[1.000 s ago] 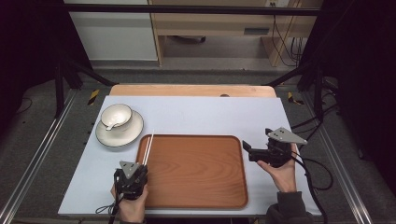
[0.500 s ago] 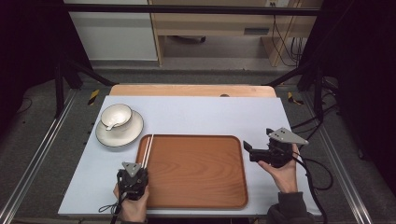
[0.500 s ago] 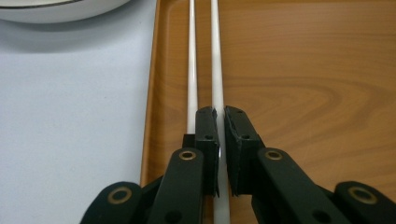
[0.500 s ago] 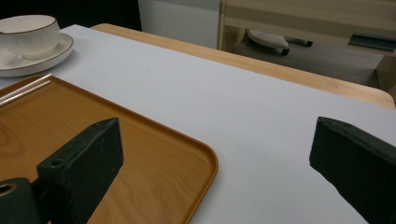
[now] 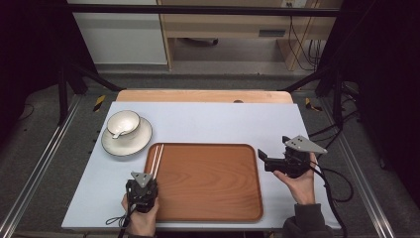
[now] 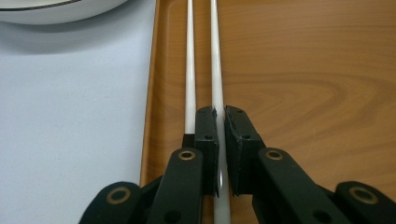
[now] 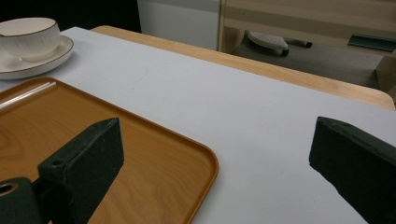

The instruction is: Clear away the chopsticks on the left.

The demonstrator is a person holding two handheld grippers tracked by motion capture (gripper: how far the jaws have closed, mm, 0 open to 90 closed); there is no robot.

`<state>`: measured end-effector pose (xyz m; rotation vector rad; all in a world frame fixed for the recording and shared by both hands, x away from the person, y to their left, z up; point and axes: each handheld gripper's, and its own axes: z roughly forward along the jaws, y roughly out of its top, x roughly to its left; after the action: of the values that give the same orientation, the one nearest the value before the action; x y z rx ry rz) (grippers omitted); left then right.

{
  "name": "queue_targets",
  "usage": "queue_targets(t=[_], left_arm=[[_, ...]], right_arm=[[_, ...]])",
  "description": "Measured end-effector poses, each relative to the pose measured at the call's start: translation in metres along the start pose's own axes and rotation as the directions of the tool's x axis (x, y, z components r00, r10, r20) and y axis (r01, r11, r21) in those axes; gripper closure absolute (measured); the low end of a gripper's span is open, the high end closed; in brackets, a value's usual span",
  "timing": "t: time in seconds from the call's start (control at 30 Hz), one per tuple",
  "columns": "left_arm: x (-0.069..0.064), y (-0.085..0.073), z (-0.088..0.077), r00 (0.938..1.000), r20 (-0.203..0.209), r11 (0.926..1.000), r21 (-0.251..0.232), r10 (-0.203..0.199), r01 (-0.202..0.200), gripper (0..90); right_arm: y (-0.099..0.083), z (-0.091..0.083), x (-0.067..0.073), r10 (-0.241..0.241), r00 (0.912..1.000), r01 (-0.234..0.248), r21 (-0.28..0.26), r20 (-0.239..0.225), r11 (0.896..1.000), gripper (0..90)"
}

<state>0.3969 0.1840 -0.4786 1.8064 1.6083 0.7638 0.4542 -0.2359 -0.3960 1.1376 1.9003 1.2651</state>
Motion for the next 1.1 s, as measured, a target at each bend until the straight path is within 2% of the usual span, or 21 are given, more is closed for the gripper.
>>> queue_targets(t=[0.3, 0.4, 0.5, 0.67, 0.7, 0.73, 0.83, 0.93, 0.97, 1.0, 1.03, 1.07, 1.1], left_arm=[[0.000, 0.001, 0.000, 0.9999, 0.006, 0.9999, 0.001, 0.012, -0.012, 80.6], [0.000, 0.001, -0.003, 0.9991, 0.034, 0.9996, -0.004, 0.027, -0.027, 76.0], [0.000, 0.002, -0.005, 0.9987, 0.044, 0.9996, -0.014, 0.027, -0.026, 72.9], [0.002, 0.010, -0.017, 0.9934, 0.108, 0.9974, -0.065, 0.037, -0.031, 68.1], [0.005, 0.014, -0.022, 0.9884, 0.143, 0.9952, -0.090, 0.053, -0.040, 65.0], [0.005, 0.014, -0.022, 0.9884, 0.143, 0.9952, -0.090, 0.053, -0.040, 63.5], [0.010, 0.023, -0.027, 0.9787, 0.186, 0.9910, -0.116, 0.087, -0.066, 60.4], [0.019, 0.034, -0.027, 0.9650, 0.240, 0.9889, -0.127, 0.106, -0.077, 53.7], [0.025, 0.041, -0.028, 0.9521, 0.274, 0.9850, -0.141, 0.136, -0.100, 52.0], [0.025, 0.041, -0.028, 0.9521, 0.274, 0.9850, -0.141, 0.136, -0.100, 50.0], [0.027, 0.045, -0.029, 0.9438, 0.294, 0.9819, -0.155, 0.151, -0.109, 48.1], [0.033, 0.052, -0.029, 0.9251, 0.336, 0.9784, -0.162, 0.177, -0.128, 46.0], [0.035, 0.055, -0.028, 0.9177, 0.349, 0.9764, -0.166, 0.189, -0.138, 43.5]], right_arm=[[-0.001, 0.002, 0.001, -0.003, 1.0000, 0.003, 0.006, 0.002, 1.000, 3.4], [-0.001, 0.002, 0.001, -0.001, 1.0000, 0.001, 0.006, 0.002, 1.000, 3.4], [-0.001, 0.002, 0.001, -0.001, 1.0000, 0.001, 0.007, 0.002, 1.000, 3.4], [-0.001, 0.002, 0.001, 0.002, 1.0000, -0.002, 0.004, 0.004, 1.000, 3.4], [0.000, 0.001, 0.001, 0.004, 1.0000, -0.004, 0.001, 0.006, 1.000, 3.4], [0.000, 0.001, 0.001, 0.004, 1.0000, -0.004, 0.001, 0.006, 1.000, 3.4], [0.000, 0.000, 0.000, 0.007, 1.0000, -0.007, -0.001, 0.006, 1.000, 3.3], [0.001, -0.001, 0.000, 0.011, 0.9999, -0.011, -0.007, 0.008, 1.000, 3.2], [0.001, -0.002, 0.000, 0.012, 0.9999, -0.012, -0.009, 0.009, 1.000, 3.2], [0.001, -0.002, 0.000, 0.012, 0.9999, -0.012, -0.009, 0.009, 1.000, 3.2], [0.001, -0.002, -0.001, 0.015, 0.9998, -0.015, -0.013, 0.009, 1.000, 3.2], [0.001, -0.002, -0.001, 0.016, 0.9998, -0.016, -0.012, 0.009, 1.000, 3.2], [0.001, -0.002, -0.001, 0.016, 0.9998, -0.016, -0.012, 0.009, 1.000, 3.2]])
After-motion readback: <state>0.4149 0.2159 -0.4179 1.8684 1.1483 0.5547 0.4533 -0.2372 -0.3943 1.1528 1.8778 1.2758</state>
